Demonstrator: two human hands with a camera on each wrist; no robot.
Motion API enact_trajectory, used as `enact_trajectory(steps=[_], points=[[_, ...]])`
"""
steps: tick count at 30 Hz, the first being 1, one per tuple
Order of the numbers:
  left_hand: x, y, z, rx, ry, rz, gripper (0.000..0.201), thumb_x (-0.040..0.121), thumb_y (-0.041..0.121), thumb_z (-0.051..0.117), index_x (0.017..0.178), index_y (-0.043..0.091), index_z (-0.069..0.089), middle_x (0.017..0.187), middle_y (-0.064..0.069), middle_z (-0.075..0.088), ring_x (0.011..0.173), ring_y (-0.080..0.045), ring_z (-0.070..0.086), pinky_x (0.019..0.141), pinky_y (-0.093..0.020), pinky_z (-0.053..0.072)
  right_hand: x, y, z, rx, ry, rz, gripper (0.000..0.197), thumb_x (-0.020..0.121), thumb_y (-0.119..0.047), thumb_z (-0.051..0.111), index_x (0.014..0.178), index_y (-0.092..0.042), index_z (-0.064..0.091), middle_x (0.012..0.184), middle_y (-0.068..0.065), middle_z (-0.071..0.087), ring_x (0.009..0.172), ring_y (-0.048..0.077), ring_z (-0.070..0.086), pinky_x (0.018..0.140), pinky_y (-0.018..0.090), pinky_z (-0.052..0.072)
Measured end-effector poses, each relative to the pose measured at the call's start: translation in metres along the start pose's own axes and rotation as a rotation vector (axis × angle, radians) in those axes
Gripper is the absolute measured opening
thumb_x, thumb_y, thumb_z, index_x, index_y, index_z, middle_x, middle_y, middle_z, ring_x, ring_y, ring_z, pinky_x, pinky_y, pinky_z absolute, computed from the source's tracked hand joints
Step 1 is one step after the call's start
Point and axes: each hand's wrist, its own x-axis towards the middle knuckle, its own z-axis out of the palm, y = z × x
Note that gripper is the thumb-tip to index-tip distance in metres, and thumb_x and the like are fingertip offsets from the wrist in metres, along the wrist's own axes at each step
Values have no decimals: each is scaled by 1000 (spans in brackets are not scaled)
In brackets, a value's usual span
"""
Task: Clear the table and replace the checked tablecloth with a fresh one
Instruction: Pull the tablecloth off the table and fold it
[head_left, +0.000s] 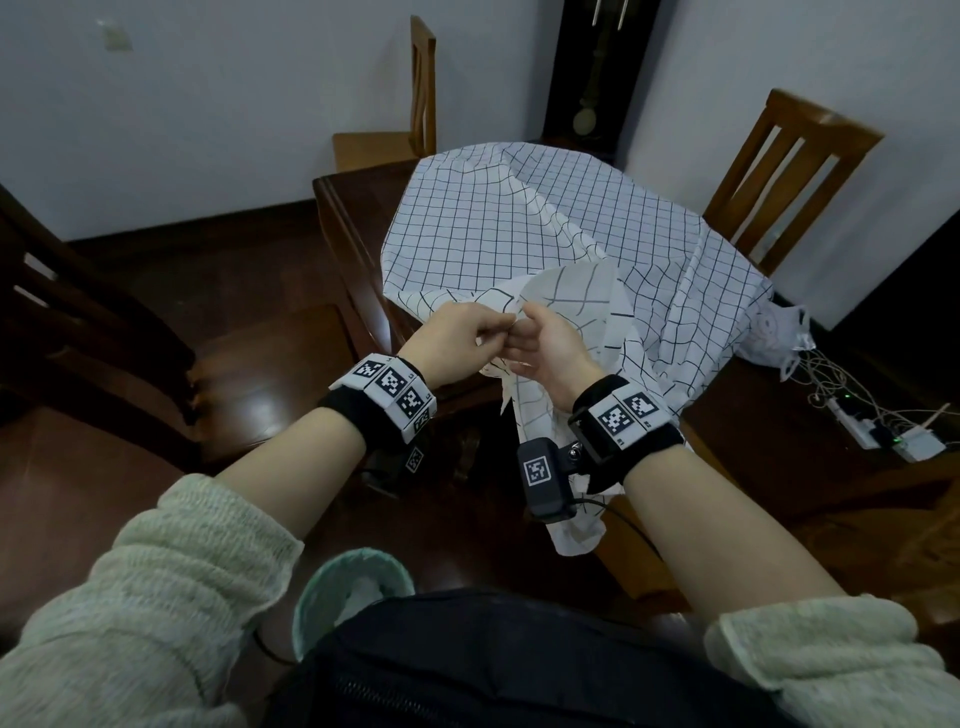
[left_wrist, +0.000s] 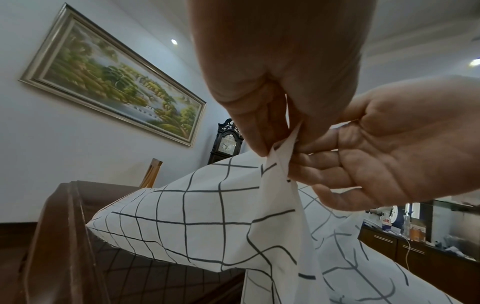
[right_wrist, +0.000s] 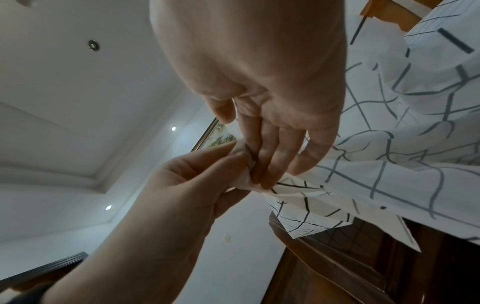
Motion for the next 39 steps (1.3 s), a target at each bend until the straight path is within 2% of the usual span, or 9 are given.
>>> enact_trajectory(steps=[11,14,17,21,27,30,33,35,39], points=[[12,7,-1,-24,137,-79,22,85,8,59,100,11,76,86,-1,74,79,-15,65,77,-28,50,0,1,-9,-98,20,-9,36,99,-36,41,98,-15,70,92,-2,73,83,13,64,72,30,42],[24,4,-10,-5,134,-102,13,86,12,62,82,6,73,73,-4,69,69,-17,58,68,-27,44,1,1,-25,-311,295,-265,26,93,-26,53,101,-7,69,96,11,69,81,14,59,75,31,46],[36,7,-26,70,140,-62,19,90,14,58,81,1,70,73,-7,68,69,-21,57,67,-32,45,4,4,-54,-779,588,-442,46,83,-34,64,126,-21,53,121,0,51,109,17,50,97,39,44],[53,20,-47,147,187,77,21,92,12,55,97,5,74,89,-6,73,81,-19,63,76,-32,49,8,22,-78,-1085,614,-225,96,70,-57,71,143,-26,18,142,8,23,130,31,26,108,50,26],[82,28,-79,234,282,189,24,88,10,51,84,-2,72,80,-16,71,77,-30,65,77,-42,51,10,44,-124,-969,730,40,90,82,-43,66,146,-24,6,144,14,21,123,39,42,104,58,32],[88,24,-82,270,272,200,26,88,13,51,82,-1,71,78,-15,70,75,-30,65,76,-41,51,6,53,-148,-958,735,224,75,86,-41,63,142,-17,21,136,18,41,116,40,51,99,50,38],[84,19,-71,290,226,189,21,92,10,55,99,3,74,94,-11,73,89,-26,66,82,-30,47,-3,59,-153,-1107,517,399,27,93,-23,57,107,-1,56,125,17,59,111,34,59,91,38,50],[82,8,-62,381,117,116,23,93,9,51,96,3,73,96,-12,71,93,-29,64,79,-32,45,-6,52,-152,-1215,402,438,30,96,-22,52,113,1,59,126,15,60,113,31,59,92,34,50],[75,-10,-45,547,-76,-11,21,87,0,48,68,5,51,79,-10,58,83,-34,59,69,-43,48,-5,14,-169,-996,871,64,23,91,-17,55,112,-7,60,116,13,62,107,33,58,81,37,44]])
